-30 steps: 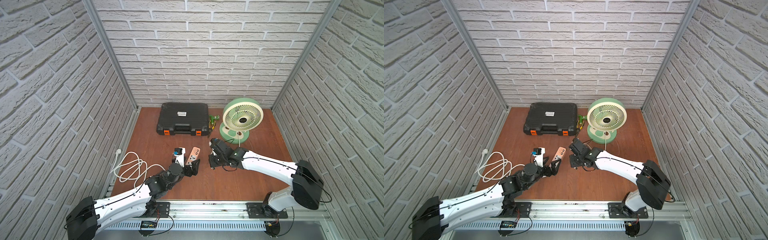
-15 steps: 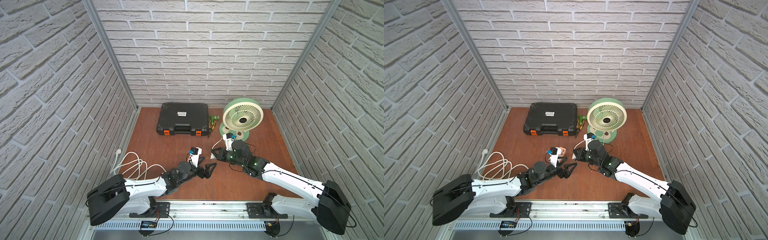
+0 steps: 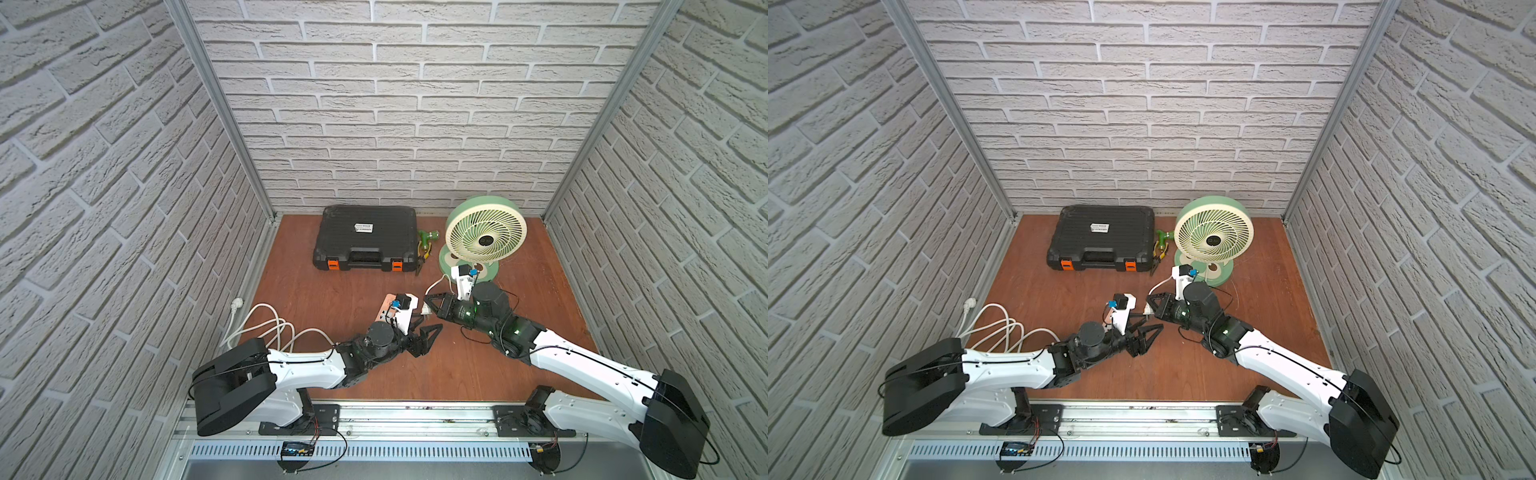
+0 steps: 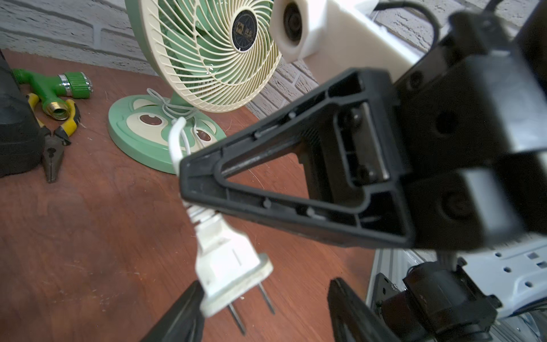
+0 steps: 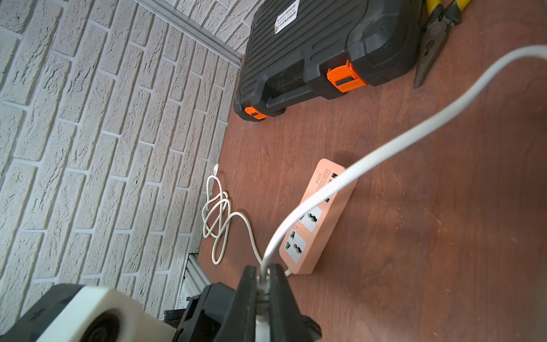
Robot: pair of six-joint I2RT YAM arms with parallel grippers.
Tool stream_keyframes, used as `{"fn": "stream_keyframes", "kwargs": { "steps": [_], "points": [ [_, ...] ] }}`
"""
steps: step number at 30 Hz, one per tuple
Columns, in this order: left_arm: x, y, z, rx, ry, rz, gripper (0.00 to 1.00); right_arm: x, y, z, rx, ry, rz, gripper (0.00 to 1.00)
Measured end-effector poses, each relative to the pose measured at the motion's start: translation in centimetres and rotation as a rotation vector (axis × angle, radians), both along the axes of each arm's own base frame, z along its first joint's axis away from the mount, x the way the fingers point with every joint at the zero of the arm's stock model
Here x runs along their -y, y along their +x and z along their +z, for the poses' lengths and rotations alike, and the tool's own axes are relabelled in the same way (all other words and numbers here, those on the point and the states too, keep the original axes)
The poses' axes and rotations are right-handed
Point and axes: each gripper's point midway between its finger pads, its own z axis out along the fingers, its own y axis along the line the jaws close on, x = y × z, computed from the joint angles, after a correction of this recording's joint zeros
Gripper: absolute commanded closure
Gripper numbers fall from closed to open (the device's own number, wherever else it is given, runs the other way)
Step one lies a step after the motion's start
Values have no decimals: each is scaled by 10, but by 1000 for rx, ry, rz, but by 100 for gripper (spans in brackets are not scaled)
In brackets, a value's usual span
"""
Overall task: Plug the desk fan into the power strip
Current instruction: Pick up the plug from the center of the board.
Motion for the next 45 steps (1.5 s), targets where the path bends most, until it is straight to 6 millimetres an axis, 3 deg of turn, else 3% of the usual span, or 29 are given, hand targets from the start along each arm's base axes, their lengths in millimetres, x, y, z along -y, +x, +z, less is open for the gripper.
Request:
{"fn": "stream_keyframes", "kwargs": {
  "steps": [6, 15, 24, 27, 34, 45],
  "points": [
    [-5, 3, 0, 16, 23, 32, 38, 0, -4, -8, 1, 15, 8, 97],
    [-8, 6, -1, 24, 32, 61, 54, 6, -11, -18, 32, 64, 5, 97],
    [-3, 4, -7, 13, 43, 48, 66, 10, -11, 2, 94, 121, -17, 97],
    [0, 3, -10, 6, 49, 40, 66, 11, -10, 2, 93, 124, -23, 97],
    [-1, 3, -10, 8, 52, 47, 54, 13, -12, -2, 90, 122, -25, 97],
    [-4, 4, -2, 21, 46, 62, 57, 13, -15, -5, 91, 118, -22, 97]
  ]
}}
